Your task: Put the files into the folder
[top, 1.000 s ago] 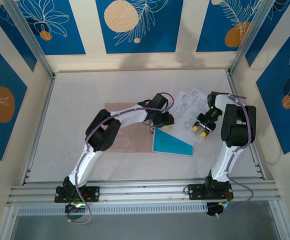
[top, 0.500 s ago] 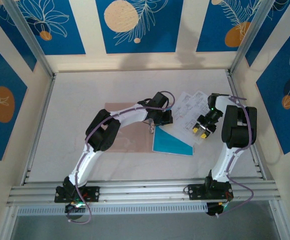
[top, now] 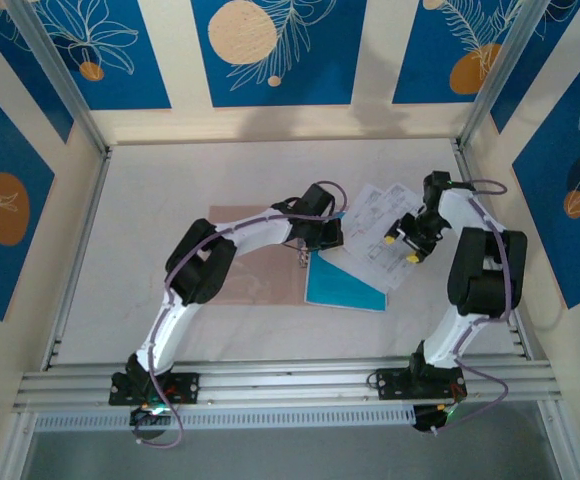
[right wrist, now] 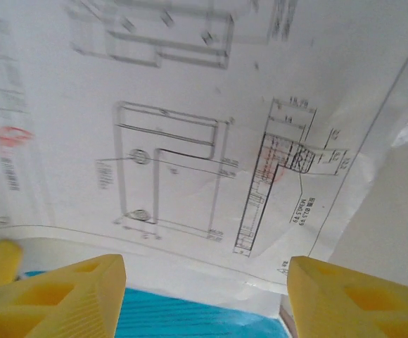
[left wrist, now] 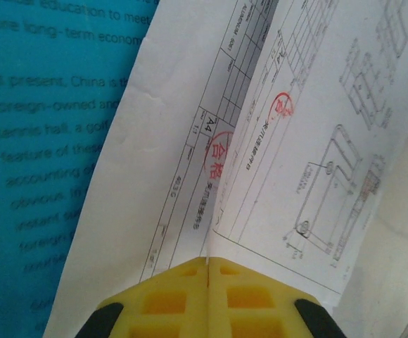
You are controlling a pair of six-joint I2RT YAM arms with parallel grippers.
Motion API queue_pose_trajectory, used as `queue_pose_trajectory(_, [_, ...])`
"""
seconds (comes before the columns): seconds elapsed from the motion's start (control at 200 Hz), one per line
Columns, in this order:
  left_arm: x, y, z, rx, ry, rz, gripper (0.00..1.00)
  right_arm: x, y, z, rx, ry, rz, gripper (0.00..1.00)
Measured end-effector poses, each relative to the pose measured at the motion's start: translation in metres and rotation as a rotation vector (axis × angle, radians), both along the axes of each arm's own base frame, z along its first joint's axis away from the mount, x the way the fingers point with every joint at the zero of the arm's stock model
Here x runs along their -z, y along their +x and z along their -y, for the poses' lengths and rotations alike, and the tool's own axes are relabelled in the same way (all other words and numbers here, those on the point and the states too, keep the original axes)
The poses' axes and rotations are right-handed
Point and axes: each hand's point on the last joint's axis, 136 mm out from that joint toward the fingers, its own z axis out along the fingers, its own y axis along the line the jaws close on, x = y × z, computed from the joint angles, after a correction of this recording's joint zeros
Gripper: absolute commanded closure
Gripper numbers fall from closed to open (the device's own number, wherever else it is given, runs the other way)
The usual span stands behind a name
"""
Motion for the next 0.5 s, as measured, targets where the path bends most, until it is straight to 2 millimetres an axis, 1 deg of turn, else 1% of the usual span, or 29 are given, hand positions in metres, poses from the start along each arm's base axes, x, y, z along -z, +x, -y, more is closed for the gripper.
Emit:
queue_pose_trajectory(0.105, [-0.017,0.001,-0.012,-0.044,-0.024,0.010,1.00,-0.025,0.014,-0.002,0.009,-0.005,0.093,0.37])
queue_pose_trajectory(0.165, [-0.028,-0.001,-0.022,-0.072,-0.041,0.013,1.00,-0.034,0.018,-0.005,0.009,-0.005,0.120,0.37])
queue_pose_trajectory(0.22, [-0.037,-0.003,-0.034,-0.103,-0.055,0.016,1.00,-0.037,0.019,-0.009,0.005,-0.002,0.131,0.37])
queue_pose_trajectory(0.305, [-0.048,-0.004,-0.058,-0.159,-0.069,0.019,1.00,-0.038,0.019,-0.017,-0.007,0.005,0.132,0.37])
queue_pose_trajectory(0.36, [-0.052,-0.005,-0.078,-0.203,-0.073,0.018,1.00,-0.038,0.019,-0.023,-0.016,0.010,0.130,0.37])
queue_pose_trajectory(0.5, [-0.051,-0.012,-0.126,-0.306,-0.045,0.015,1.00,-0.039,0.019,-0.037,-0.045,0.021,0.133,0.37])
